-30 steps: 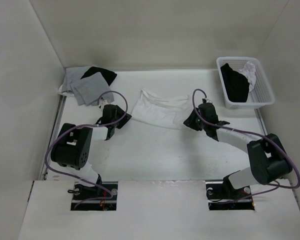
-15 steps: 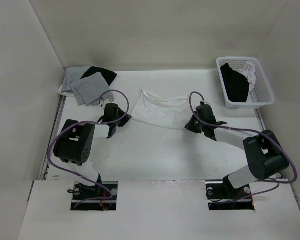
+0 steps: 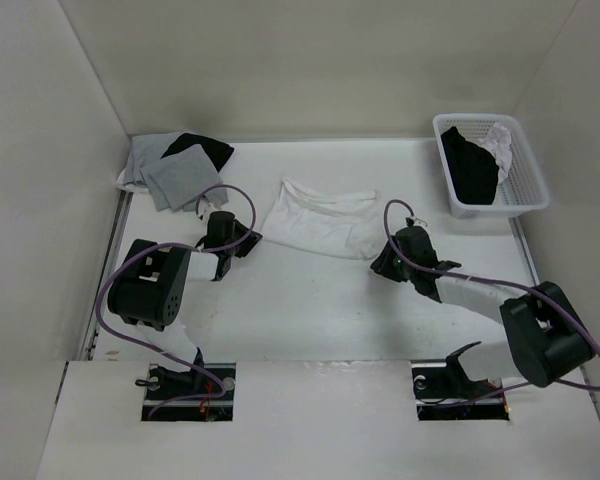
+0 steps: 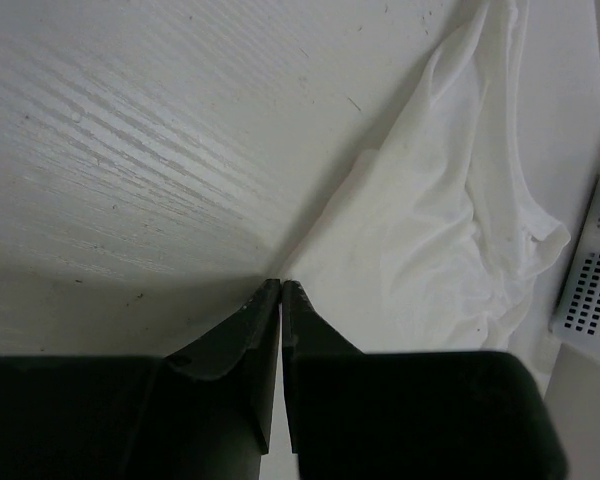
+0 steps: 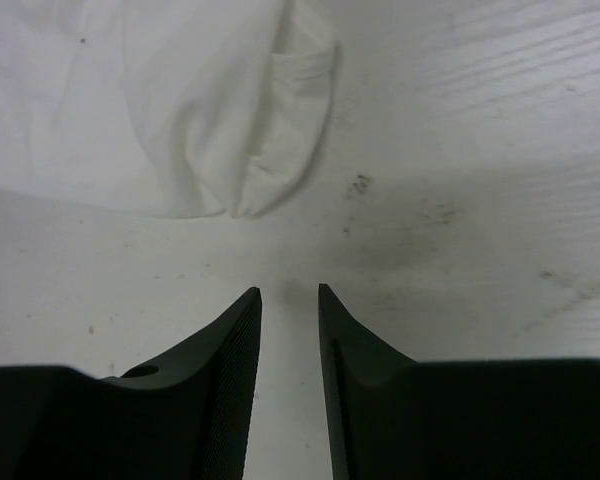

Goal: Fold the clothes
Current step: Fold the tank top

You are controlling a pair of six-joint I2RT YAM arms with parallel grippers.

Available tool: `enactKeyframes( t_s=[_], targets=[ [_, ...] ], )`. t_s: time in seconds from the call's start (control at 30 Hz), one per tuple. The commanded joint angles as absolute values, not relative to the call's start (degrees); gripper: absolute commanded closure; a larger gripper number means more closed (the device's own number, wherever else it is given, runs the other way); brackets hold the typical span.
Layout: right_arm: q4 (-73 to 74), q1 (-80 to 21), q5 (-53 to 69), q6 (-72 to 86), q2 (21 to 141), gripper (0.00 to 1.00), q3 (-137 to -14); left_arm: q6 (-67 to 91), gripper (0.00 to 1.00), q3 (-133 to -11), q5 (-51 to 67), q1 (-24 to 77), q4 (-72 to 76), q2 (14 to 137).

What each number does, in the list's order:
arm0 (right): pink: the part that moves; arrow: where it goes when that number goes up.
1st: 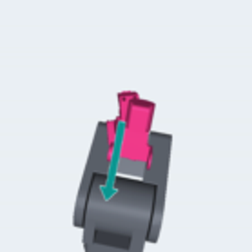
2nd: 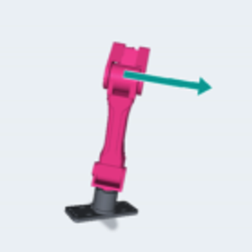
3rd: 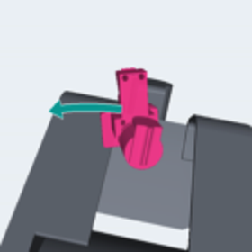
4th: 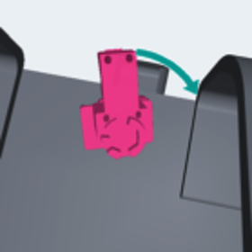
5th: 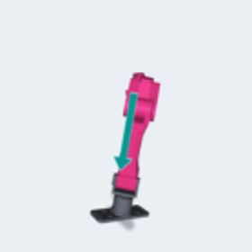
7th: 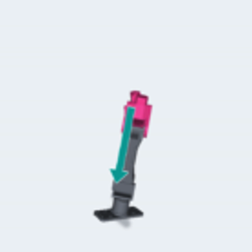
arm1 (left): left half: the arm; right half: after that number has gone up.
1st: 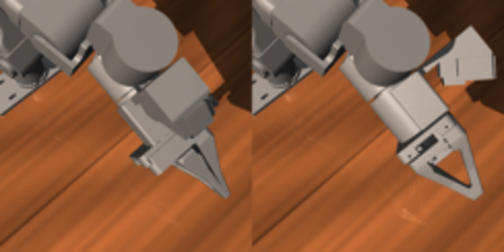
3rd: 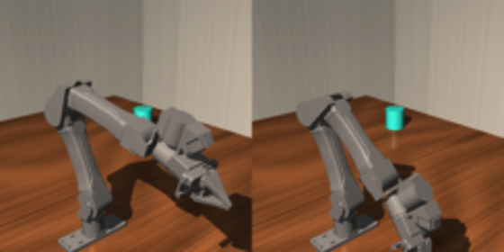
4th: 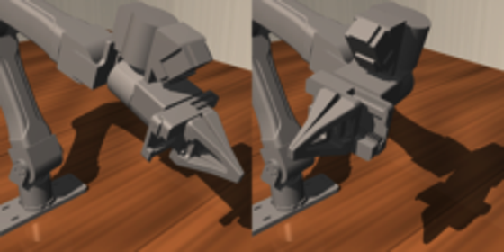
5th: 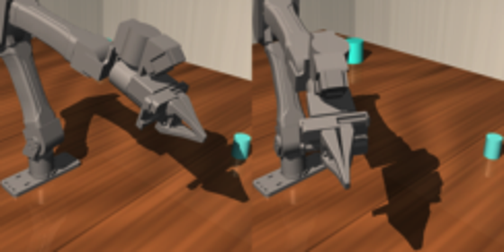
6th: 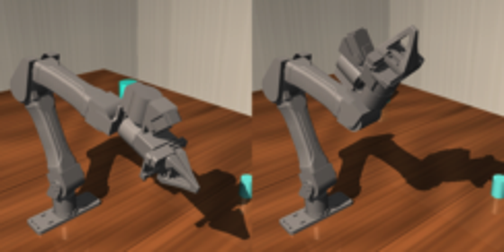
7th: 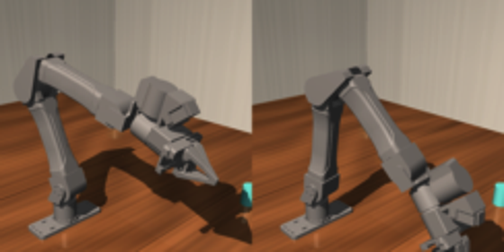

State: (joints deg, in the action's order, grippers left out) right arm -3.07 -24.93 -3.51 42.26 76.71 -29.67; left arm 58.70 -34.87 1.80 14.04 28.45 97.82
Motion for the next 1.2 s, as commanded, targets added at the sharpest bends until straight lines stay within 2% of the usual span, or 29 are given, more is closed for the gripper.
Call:
enactKeyframes(
  t_s=[0.0,0.1,0.3,0.47,0.6,1.0,1.17],
  targets=[
    [-9.8,-26.1,-2.3,41.7,80.3,0.66,-34.4,59.4,0.96,-34.2,2.3,14.5,32.5,95.9],
    [-12.1,-24.7,-0.5,42.1,85.2,0.67,-36.9,59.3,0.96,-34.2,2.3,14.6,32.7,95.7],
    [-15.5,-23.2,1.1,43.9,90.4,0.77,-39.6,59.4,0.97,-34.5,2.5,14.6,32.9,96.1],
    [-12.9,-22.1,0.0,44.1,90.3,0.97,-40.1,59.5,0.98,-34.2,2.5,14.5,33.0,95.6],
    [-9.9,-21.8,-0.3,43.6,84.7,0.97,-36.8,59.9,0.99,-32.9,2.0,13.9,33.0,94.0],
    [0.3,-25.3,-2.0,49.2,69.5,0.95,-25.2,62.8,0.99,-20.8,2.1,13.1,34.5,86.2],
    [0.8,-25.9,-1.4,51.0,62.4,0.65,-20.5,62.4,0.88,-15.8,2.6,13.4,34.1,81.8]
  ],
)
